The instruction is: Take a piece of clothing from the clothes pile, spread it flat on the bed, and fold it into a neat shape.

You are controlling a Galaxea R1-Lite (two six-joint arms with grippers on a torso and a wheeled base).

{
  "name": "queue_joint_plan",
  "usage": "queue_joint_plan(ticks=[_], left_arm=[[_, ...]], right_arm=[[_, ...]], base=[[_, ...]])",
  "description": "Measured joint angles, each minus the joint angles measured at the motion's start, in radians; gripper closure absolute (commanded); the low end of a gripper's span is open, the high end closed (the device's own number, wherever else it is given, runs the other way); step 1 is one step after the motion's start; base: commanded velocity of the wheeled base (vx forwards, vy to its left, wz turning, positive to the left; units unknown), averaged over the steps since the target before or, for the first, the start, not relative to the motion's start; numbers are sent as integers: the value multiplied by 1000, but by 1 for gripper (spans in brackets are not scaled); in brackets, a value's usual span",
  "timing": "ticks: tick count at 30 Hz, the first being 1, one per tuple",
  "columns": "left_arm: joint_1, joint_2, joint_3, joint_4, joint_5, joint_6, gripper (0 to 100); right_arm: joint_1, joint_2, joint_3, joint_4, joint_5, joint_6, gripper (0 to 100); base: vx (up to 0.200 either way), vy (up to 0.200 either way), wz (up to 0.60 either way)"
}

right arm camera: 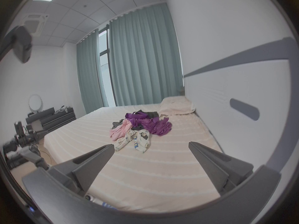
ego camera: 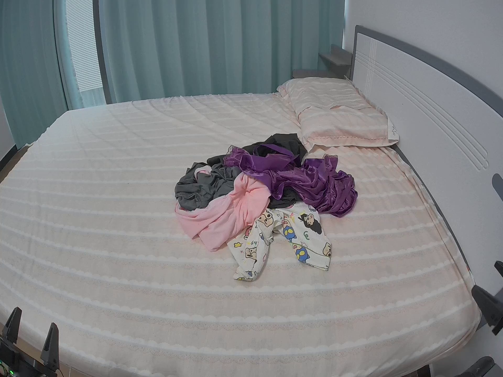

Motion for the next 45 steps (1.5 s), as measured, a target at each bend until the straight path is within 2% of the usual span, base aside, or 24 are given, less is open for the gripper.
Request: queue_joint_plan(ticks=[8,18,23,32,45], left_arm=[[0,0,0,0,0,0,0],[0,0,0,0,0,0,0],[0,0,0,0,0,1,0],[0,0,0,0,0,0,0],[0,0,0,0,1,1,0]], right_arm=[[36,390,-81,-127,44,91,0],[70,887,-193,-327,61,178,0],[96,1109,-279,-414,38,241,0],[189,1424,-438,-565,-57,377,0],[296,1687,-594,-590,-79,476,0]], base=[[0,0,0],[0,0,0],[0,0,0],[0,0,0],[0,0,0]])
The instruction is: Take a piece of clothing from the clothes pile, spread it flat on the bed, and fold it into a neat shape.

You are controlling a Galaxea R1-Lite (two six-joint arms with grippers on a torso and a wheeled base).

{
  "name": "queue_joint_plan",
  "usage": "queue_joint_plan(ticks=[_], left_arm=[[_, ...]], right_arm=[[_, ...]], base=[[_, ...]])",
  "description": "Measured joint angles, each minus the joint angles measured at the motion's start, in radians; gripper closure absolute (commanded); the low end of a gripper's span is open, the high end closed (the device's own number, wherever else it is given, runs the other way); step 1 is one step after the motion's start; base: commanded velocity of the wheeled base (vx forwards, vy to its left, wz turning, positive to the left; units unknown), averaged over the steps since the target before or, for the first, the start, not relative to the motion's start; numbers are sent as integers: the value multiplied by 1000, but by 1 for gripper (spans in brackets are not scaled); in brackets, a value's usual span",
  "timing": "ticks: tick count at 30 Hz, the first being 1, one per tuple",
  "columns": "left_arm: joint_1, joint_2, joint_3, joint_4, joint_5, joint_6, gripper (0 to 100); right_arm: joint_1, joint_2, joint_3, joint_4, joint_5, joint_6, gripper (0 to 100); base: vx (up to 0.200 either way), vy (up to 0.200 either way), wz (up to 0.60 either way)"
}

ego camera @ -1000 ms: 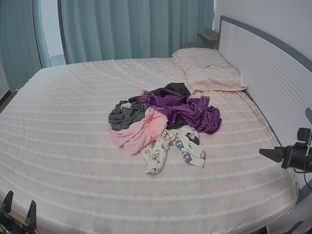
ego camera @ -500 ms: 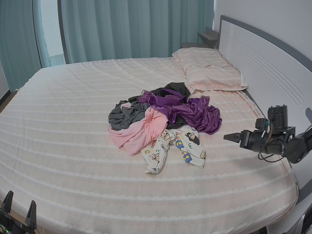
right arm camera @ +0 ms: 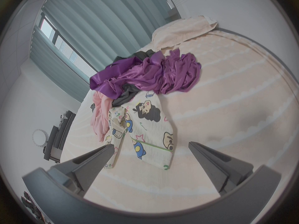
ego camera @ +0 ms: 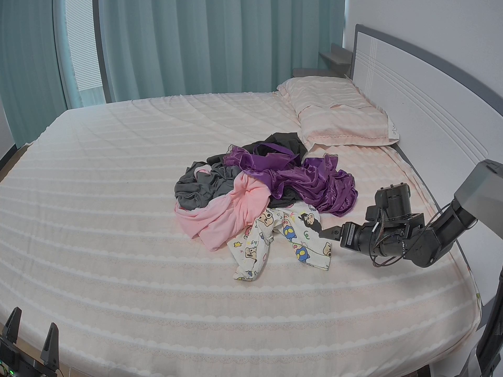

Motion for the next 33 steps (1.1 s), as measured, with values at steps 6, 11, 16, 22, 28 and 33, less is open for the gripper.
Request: queue_joint_plan(ticks=[6,11,16,22,28,33], left_arm=[[0,0,0,0,0,0,0],[0,0,0,0,0,0,0],[0,0,0,0,0,-4,0],[0,0,0,1,0,-5,0],[0,0,0,1,0,-4,0],[0,0,0,1,0,-3,0]], right_arm=[[27,87,-52,-1,-3,5,0],[38,156,-105,-1,-10,5,0],[60,206,-152,-1,-11,5,0],[90,256,-219,5,-29,4,0],[112,291,-272,14,-70,-4,100],[116,294,-272,39,-81,-6,100]], base=[[0,0,0],[0,0,0],[0,0,0],[0,0,0],[0,0,0],[0,0,0]])
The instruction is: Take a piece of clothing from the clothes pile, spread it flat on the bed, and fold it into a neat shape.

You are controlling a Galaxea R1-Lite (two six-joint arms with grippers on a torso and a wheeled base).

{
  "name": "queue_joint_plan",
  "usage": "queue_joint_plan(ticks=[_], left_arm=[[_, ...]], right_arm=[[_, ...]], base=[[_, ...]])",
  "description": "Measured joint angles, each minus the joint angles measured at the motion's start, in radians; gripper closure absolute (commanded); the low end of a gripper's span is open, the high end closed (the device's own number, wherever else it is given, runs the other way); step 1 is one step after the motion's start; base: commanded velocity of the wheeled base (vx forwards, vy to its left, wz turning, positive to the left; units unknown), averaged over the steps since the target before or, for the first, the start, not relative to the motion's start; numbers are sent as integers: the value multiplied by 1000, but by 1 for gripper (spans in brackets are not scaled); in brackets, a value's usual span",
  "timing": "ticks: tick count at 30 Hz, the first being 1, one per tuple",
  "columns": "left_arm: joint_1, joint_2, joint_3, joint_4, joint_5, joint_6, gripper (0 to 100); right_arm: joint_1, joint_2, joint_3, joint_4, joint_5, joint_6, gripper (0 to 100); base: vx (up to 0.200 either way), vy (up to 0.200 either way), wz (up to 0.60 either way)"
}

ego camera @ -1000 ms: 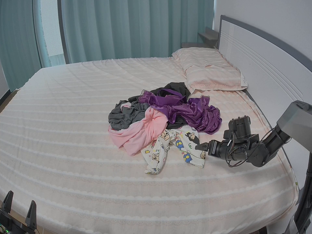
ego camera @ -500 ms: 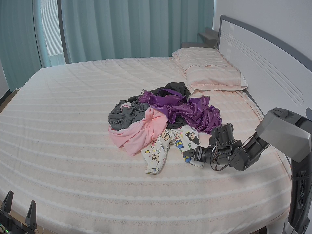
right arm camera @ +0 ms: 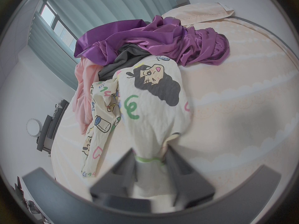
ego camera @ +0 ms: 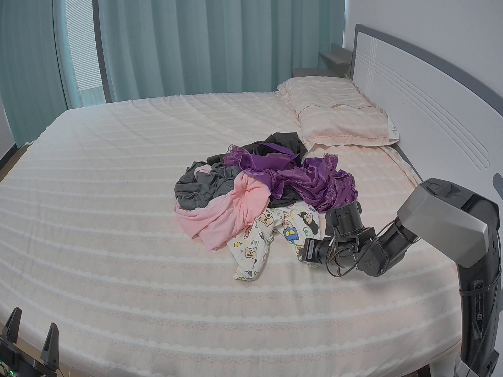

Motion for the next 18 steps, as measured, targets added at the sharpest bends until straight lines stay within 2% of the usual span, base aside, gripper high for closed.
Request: queue_joint_plan(ticks=[11,14,18], left_arm=[[0,0,0,0,0,1,0],[0,0,0,0,0,2,0],[0,0,0,0,-1,3,0]], right_arm=[[-9,-119,121,-14,25,14,100],[-13,-176,185,-15,54,15,100],[-16,-281,308,-16,137,16,100]], base=[[0,0,0],[0,0,0],[0,0,0]])
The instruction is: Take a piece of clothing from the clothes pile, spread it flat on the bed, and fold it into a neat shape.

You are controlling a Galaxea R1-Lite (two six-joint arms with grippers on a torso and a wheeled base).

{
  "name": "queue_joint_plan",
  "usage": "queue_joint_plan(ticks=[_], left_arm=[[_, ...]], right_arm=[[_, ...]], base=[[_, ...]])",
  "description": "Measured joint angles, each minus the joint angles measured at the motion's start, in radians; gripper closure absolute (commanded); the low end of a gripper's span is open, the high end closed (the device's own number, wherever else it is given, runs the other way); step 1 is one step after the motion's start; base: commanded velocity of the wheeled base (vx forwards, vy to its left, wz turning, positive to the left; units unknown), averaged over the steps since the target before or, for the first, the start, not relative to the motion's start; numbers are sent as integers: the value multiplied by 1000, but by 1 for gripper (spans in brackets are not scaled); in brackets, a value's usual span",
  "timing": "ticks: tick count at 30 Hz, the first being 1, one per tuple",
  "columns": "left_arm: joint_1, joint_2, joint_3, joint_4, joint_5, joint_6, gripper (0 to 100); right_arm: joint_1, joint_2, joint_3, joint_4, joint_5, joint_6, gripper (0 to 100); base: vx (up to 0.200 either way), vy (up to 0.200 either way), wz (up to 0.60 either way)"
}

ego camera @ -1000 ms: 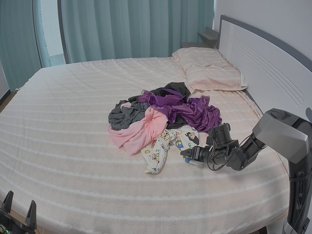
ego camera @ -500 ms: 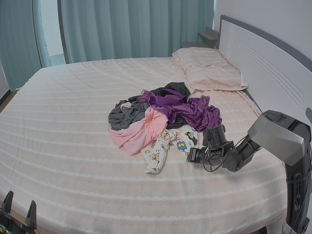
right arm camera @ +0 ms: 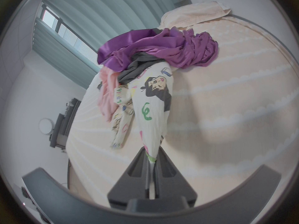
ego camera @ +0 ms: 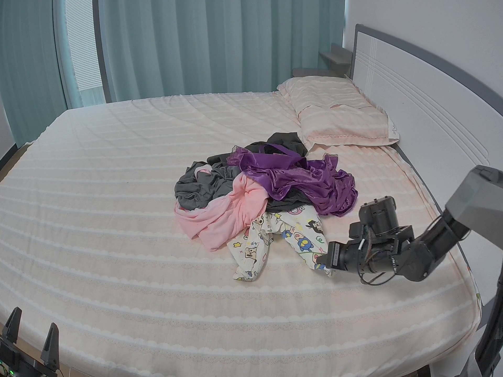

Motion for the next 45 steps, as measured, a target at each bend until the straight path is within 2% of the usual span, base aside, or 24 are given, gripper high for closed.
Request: queue_joint_plan(ticks=[8,14,19,24,27,33,38,42,45], left_arm=[[0,0,0,-5,-21,16,0],[-1,36,-93,-31,-61,-52,0],[-2,185,-239,-69,-150,-83,0],[-19,394,-311,-109,-237,-43,0],[-65,529,-336,-127,-270,-19,0],[-242,798,-361,-180,-304,10,0],[-354,1043,-360,-316,-314,13,0],[-424,1224,-351,-479,-276,-24,0],[-495,1353,-346,-627,-203,-85,0]], right_arm=[[-13,-260,240,0,149,-6,100],[-39,-437,323,1,219,-9,100],[-73,-544,318,1,265,-6,100],[-101,-638,277,2,298,6,100],[-108,-688,267,3,314,11,100],[-117,-781,282,4,349,23,100],[-129,-857,294,4,385,57,100],[-132,-899,306,8,406,77,100],[-134,-919,329,10,426,85,100]], base=[[0,0,0],[0,0,0],[0,0,0],[0,0,0],[0,0,0],[0,0,0],[0,0,0],[0,0,0],[0,0,0]])
